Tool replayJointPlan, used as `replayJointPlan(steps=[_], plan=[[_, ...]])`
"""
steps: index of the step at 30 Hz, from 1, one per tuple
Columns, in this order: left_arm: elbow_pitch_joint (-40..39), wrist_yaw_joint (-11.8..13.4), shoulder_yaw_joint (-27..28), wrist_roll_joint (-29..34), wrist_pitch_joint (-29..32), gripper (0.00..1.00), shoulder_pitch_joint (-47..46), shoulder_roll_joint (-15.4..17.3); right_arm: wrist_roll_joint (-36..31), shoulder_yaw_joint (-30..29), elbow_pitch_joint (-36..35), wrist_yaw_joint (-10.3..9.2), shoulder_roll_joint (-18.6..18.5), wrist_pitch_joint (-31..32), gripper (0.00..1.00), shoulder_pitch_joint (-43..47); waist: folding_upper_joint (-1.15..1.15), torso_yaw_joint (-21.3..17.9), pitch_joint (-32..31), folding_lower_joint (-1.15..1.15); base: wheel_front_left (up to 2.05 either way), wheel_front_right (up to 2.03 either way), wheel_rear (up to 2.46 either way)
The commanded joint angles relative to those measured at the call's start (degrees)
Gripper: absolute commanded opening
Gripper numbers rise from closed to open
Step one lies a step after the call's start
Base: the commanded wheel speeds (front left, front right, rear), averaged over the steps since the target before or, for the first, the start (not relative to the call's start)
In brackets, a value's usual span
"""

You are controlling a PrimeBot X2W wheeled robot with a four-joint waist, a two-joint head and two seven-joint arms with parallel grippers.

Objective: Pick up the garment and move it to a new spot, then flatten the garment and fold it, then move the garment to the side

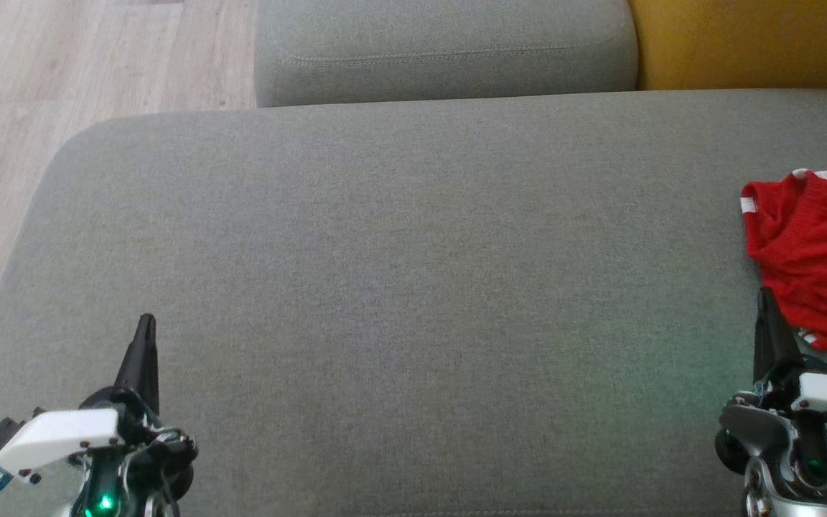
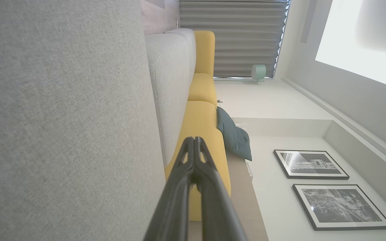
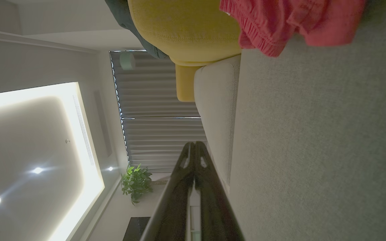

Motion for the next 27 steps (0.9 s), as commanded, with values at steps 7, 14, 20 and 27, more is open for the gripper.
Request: replayJointPlan(steps=[7, 14, 20, 27], plan=[[-2.1, -0.4, 2.0, -0.2, 0.4, 0.0, -3.0, 0.8, 0.4, 1.2, -2.2, 0.39, -0.2, 0.3, 0.0, -1.1, 0.0, 0.0, 0.0, 0.0, 0.0, 0.0, 0.0], [-2.1, -0.4, 2.0, -0.2, 0.4, 0.0, -3.0, 0.8, 0.4, 1.2, -2.2, 0.39, -0.2, 0.3, 0.0, -1.1, 0.0, 0.0, 0.0, 0.0, 0.0, 0.0, 0.0], [-2.1, -0.4, 2.0, -0.2, 0.4, 0.0, -3.0, 0.8, 0.4, 1.2, -2.2, 0.39, -0.2, 0.3, 0.0, -1.1, 0.0, 0.0, 0.0, 0.0, 0.0, 0.0, 0.0], [-2.1, -0.4, 2.0, -0.2, 0.4, 0.0, -3.0, 0.8, 0.4, 1.2, -2.2, 0.39, -0.2, 0.3, 0.0, -1.1, 0.0, 0.0, 0.0, 0.0, 0.0, 0.0, 0.0]])
